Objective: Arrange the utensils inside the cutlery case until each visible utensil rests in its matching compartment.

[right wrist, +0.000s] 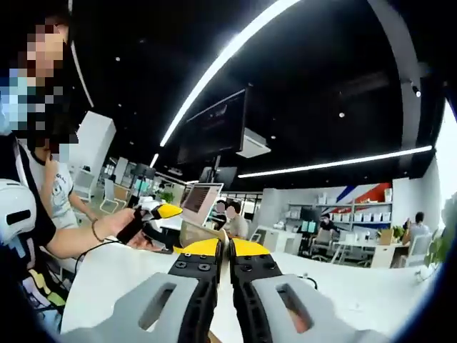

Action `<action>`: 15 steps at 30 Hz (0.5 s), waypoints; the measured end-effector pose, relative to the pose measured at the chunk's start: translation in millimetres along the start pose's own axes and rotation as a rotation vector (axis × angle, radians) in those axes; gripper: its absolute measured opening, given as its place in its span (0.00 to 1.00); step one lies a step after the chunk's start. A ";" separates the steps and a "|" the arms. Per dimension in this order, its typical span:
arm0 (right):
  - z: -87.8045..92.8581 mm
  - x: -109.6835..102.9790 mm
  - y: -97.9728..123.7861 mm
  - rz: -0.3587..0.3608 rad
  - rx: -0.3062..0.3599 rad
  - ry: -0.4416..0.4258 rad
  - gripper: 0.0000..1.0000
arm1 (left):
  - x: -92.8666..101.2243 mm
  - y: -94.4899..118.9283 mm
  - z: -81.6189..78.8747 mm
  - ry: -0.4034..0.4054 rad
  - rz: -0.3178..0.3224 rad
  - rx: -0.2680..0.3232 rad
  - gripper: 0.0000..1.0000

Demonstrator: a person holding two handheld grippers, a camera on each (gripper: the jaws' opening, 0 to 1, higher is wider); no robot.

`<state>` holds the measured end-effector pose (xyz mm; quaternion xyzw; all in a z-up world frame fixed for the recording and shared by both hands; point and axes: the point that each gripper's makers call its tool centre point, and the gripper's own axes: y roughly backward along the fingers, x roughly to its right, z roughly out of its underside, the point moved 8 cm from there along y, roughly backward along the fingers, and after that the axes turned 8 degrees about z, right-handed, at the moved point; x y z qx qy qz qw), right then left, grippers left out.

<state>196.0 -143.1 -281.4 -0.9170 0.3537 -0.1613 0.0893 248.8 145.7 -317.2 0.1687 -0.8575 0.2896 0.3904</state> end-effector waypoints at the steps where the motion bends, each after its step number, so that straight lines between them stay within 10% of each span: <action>1: 2.4 -2.2 -0.5 -0.003 -0.016 0.024 0.03 | -0.2 0.2 1.9 -0.006 -0.015 0.003 0.73; 4: 7.7 -2.4 -1.1 -0.004 -0.019 0.038 0.03 | -0.4 0.2 7.5 -0.039 -0.036 -0.021 0.86; 15: 13.4 9.5 13.9 -0.026 0.007 0.161 0.03 | -8.3 0.0 14.2 0.022 -0.061 -0.021 0.77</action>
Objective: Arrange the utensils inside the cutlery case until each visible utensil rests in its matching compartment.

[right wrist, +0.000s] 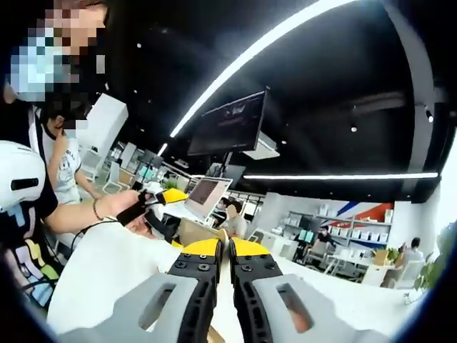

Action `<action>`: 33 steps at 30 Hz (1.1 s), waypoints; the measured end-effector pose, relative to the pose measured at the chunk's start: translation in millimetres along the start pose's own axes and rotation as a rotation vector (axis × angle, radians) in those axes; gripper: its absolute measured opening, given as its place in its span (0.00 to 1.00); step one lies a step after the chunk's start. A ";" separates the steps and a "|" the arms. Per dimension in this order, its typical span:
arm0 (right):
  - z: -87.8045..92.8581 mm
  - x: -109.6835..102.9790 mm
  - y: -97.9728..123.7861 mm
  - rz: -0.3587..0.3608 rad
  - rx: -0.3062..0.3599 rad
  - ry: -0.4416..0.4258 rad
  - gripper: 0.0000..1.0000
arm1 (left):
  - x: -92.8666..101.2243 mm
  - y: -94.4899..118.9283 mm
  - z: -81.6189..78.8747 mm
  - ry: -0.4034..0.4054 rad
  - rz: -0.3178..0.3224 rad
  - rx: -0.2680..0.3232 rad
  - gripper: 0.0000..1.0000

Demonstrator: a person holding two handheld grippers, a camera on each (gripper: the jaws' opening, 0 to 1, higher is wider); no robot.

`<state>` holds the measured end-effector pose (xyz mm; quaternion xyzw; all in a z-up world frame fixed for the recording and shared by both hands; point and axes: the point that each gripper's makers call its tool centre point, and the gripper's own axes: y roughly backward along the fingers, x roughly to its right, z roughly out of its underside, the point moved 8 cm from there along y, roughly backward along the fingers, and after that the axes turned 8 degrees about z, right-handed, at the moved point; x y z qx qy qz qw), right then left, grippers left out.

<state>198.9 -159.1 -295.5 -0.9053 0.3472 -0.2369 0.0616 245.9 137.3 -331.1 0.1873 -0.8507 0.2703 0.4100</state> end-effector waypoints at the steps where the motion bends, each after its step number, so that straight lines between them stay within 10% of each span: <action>1: -1.9 0.1 1.8 0.002 0.006 0.001 0.03 | -1.2 0.0 0.9 0.017 0.000 -0.002 0.73; 15: -1.3 -3.1 9.5 -0.054 0.019 0.227 0.03 | -7.9 5.4 3.1 0.147 0.035 0.004 0.48; 33: 24.4 6.5 10.8 -0.029 -0.147 0.291 0.04 | -2.0 2.1 6.8 0.004 0.002 0.016 0.47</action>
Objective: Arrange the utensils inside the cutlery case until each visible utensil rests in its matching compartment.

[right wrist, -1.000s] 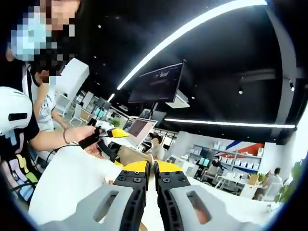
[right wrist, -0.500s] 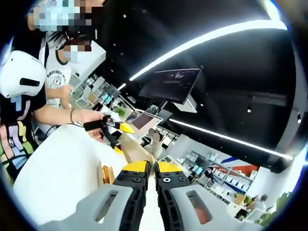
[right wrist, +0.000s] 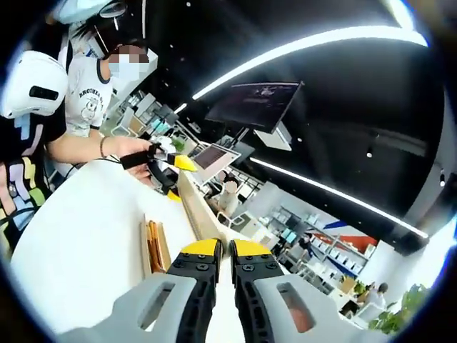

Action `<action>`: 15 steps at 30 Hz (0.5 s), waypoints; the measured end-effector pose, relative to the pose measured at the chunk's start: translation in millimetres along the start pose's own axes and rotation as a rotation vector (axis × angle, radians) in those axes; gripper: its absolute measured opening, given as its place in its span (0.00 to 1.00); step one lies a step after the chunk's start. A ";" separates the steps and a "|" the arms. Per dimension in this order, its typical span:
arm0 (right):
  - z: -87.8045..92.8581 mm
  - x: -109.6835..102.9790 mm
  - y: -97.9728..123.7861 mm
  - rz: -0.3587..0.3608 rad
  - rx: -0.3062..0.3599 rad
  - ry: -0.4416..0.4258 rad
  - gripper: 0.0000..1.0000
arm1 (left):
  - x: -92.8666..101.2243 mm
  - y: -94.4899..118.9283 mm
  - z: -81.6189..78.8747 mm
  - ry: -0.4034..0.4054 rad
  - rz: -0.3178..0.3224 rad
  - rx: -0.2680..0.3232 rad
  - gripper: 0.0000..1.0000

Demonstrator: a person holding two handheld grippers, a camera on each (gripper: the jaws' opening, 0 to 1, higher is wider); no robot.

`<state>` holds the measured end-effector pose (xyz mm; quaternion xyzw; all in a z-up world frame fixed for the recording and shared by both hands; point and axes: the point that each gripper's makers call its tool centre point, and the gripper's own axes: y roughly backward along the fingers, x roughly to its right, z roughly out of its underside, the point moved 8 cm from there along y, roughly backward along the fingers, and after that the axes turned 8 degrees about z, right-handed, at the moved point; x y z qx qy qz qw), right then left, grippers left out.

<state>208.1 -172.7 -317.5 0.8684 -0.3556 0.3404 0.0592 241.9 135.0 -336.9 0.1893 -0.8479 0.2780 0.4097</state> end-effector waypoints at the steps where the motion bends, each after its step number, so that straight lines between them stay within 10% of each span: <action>1: 1.7 -1.5 -0.8 0.000 -0.022 0.018 0.04 | 0.9 0.1 -0.6 -0.025 -0.005 -0.005 0.47; 15: 19.7 -24.5 -10.3 -0.056 -0.238 0.125 0.04 | -5.7 -0.6 -3.3 -0.145 -0.034 -0.041 0.46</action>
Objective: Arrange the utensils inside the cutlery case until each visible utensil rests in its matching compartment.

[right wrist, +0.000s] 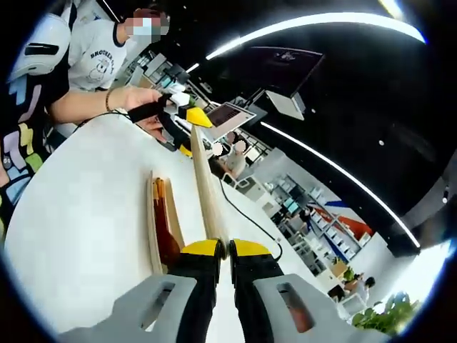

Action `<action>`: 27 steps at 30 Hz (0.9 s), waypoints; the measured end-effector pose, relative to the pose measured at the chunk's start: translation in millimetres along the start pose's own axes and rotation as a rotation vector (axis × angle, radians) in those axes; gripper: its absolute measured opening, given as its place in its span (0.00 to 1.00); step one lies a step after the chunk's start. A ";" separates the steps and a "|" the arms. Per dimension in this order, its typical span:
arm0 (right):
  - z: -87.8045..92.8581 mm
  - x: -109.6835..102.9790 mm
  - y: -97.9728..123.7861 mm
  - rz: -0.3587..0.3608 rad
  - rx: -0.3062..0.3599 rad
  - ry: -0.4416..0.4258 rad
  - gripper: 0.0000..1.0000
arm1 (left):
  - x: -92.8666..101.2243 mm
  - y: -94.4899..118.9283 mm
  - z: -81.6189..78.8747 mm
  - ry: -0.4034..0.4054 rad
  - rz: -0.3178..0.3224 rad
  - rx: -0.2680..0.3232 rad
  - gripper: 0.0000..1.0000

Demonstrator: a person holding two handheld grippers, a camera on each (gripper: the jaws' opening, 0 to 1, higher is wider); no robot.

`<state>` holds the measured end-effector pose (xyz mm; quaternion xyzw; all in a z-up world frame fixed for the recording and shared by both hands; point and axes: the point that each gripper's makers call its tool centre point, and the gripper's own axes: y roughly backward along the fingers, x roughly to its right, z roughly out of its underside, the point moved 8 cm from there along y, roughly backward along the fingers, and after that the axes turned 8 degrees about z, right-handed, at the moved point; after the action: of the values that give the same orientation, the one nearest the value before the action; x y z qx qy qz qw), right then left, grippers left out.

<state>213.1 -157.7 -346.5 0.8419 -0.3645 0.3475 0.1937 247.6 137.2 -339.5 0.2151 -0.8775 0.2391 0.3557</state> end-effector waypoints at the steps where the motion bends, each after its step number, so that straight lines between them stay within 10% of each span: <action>1: 1.6 -0.9 -1.1 -0.001 -0.010 0.004 0.04 | -0.4 -0.2 0.6 -0.010 -0.001 -0.006 0.46; 27: 22.1 -28.0 -12.7 -0.125 -0.152 0.085 0.06 | -14.4 -2.0 7.6 -0.037 -0.032 -0.037 0.45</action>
<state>218.6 -148.7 -382.9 0.8303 -0.3280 0.3417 0.2935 254.2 134.2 -354.3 0.2268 -0.8847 0.2130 0.3472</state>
